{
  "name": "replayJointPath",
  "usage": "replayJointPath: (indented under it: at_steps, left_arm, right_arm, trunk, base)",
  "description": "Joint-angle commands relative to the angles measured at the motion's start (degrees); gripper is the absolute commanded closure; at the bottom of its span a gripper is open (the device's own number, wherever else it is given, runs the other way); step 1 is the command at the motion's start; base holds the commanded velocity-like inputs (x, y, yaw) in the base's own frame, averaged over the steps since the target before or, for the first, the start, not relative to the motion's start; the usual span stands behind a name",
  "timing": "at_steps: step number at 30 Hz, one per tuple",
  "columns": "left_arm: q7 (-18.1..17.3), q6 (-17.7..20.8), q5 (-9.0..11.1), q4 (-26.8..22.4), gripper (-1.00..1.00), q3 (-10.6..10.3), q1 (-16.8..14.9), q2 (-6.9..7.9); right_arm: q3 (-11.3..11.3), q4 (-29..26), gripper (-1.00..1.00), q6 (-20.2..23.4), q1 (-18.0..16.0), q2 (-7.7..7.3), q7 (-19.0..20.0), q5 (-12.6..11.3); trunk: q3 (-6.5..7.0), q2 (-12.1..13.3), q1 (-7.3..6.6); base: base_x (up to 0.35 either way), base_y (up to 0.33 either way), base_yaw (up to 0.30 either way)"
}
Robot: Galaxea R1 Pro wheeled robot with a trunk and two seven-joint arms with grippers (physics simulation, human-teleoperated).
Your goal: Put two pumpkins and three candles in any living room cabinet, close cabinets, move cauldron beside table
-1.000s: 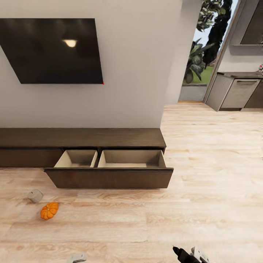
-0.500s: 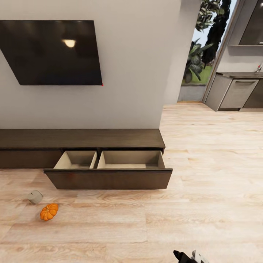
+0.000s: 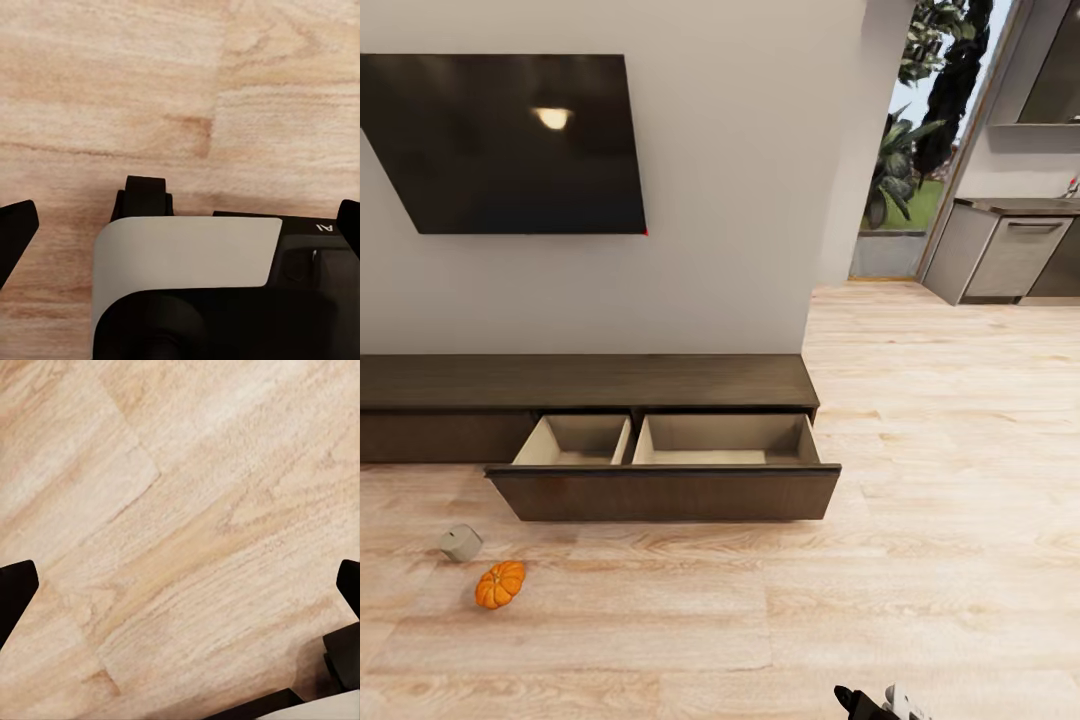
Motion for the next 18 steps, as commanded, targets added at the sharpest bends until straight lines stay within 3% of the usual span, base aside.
replayJointPath:
  at_steps: [1, 11, 18]
  left_arm:
    - [0.01, 0.28, 0.45, -0.10, -1.00, -0.27, -0.01, 0.07]
    - [0.01, 0.28, 0.48, -0.09, -1.00, -0.32, -0.01, 0.04]
    - [0.01, 0.20, 0.48, -0.09, -1.00, -0.32, -0.01, 0.04]
  right_arm:
    - [0.50, 0.17, -1.00, -0.15, -0.06, 0.01, 0.34, -0.55]
    - [0.66, 0.16, -1.00, -0.06, -0.06, 0.01, 0.38, -0.44]
    - [0.67, 0.16, -1.00, -0.06, -0.06, 0.01, 0.40, 1.44]
  trunk:
    - [-0.04, -0.02, 0.00]
    - [-0.04, -0.02, 0.00]
    - [-0.04, -0.02, 0.00]
  base:
    - [0.004, 0.013, 0.000]
    - [0.001, 0.002, 0.000]
    - [0.000, 0.000, 0.000]
